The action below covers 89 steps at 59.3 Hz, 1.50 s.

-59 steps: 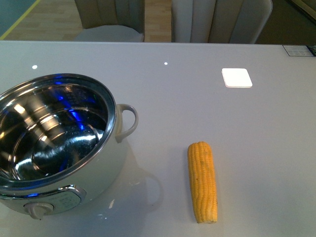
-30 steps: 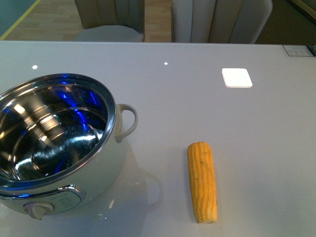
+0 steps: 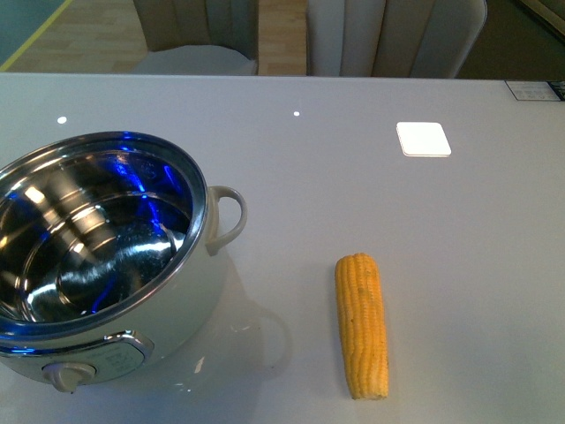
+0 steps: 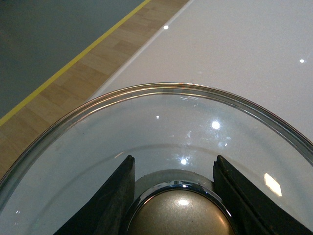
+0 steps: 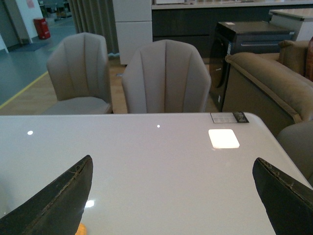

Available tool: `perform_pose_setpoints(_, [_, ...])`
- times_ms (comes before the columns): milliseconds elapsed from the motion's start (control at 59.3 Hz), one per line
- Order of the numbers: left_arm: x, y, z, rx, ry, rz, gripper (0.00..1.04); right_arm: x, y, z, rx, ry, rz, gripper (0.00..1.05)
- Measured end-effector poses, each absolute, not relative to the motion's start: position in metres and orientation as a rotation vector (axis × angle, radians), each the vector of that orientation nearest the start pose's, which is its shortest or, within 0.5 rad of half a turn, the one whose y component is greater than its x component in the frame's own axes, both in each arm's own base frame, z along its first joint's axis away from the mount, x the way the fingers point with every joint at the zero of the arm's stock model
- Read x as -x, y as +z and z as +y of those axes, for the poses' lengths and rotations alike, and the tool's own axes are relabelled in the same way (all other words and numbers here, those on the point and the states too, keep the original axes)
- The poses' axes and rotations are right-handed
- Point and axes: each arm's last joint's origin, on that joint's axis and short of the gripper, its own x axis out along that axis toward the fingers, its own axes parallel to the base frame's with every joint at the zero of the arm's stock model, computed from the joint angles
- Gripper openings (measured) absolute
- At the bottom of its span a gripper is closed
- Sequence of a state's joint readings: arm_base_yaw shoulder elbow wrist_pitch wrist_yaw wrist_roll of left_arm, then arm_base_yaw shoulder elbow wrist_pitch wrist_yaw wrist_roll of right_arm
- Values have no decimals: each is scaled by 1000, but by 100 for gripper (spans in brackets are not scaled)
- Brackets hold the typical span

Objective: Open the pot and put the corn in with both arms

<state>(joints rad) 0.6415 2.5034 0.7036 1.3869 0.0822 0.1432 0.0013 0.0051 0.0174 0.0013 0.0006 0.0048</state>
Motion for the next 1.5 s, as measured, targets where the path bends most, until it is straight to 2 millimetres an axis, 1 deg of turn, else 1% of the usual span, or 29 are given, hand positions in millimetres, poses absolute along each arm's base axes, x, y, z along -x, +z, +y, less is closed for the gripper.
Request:
perform_pose_setpoints(253, [-266,-48,194,31,518,443,42,-97,169,0,-5,0,-14,96])
perform_pose_setpoints(337, [-272,-55,195,50,512,433,42,-97,169,0,-5,1,-14,96])
perform_pose_setpoints(371, [-278,-60,198,85,503,412,42,-97,169,0,-5,1,-14,96])
perform_pose_setpoints(455, [-288,-62,203,86,500,378,42,-97,169,0,-5,1,-14,96])
perform_pose_setpoints(641, [-288,-64,203,87,498,379,43,-97,169,0,-5,1,-14,96])
perform_pose_setpoints(691, [-288,-64,202,90,498,379,51,-97,169,0,-5,1,-14,96])
perform_pose_setpoints(708, [-288,-64,202,92,497,380,56,-97,169,0,-5,1,-14,96])
perform_pose_setpoints(776, [-286,-64,201,97,497,383,69,-97,169,0,-5,1,-14,96])
perform_pose_setpoints(792, [-286,-64,201,97,497,384,71,-97,169,0,-5,1,-14,96])
perform_pose_setpoints(843, [-284,-63,200,99,498,387,80,-97,169,0,-5,1,-14,96])
perform_pose_setpoints(877, [-284,-62,200,101,498,386,83,-97,169,0,-5,1,-14,96])
perform_pose_setpoints(894, [-283,-61,199,105,499,387,87,-97,169,0,-5,1,-14,96])
perform_pose_setpoints(995, [-281,-54,198,108,499,382,101,-97,169,0,-5,1,-14,96])
perform_pose_setpoints(1079, [-277,-35,193,121,500,367,97,-97,169,0,-5,1,-14,96])
perform_pose_setpoints(1146, [-277,-7,193,114,499,323,98,-97,169,0,-5,1,-14,96])
perform_pose_setpoints(1163, [-278,4,194,107,500,301,98,-97,169,0,-5,1,-14,96])
perform_pose_setpoints(1180, [-279,10,194,104,501,289,98,-97,169,0,-5,1,-14,96])
perform_pose_setpoints(1231, [-282,36,197,87,508,235,98,-97,169,0,-5,1,-14,96])
perform_pose_setpoints(1298, [-283,63,198,76,516,188,98,-97,169,0,-5,0,-14,96])
perform_pose_setpoints(1315, [-283,65,197,76,516,185,98,-97,169,0,-5,1,-14,96])
perform_pose_setpoints(1332, [-282,74,196,77,515,175,98,-97,169,0,-5,0,-14,96])
perform_pose_setpoints(1416, [-277,98,190,85,508,155,98,-97,169,0,-5,1,-14,96])
perform_pose_setpoints(1450, [-273,111,186,93,501,142,98,-97,169,0,-5,1,-14,96])
perform_pose_setpoints(1500, [-269,126,182,101,494,124,98,-97,169,0,-5,1,-14,96])
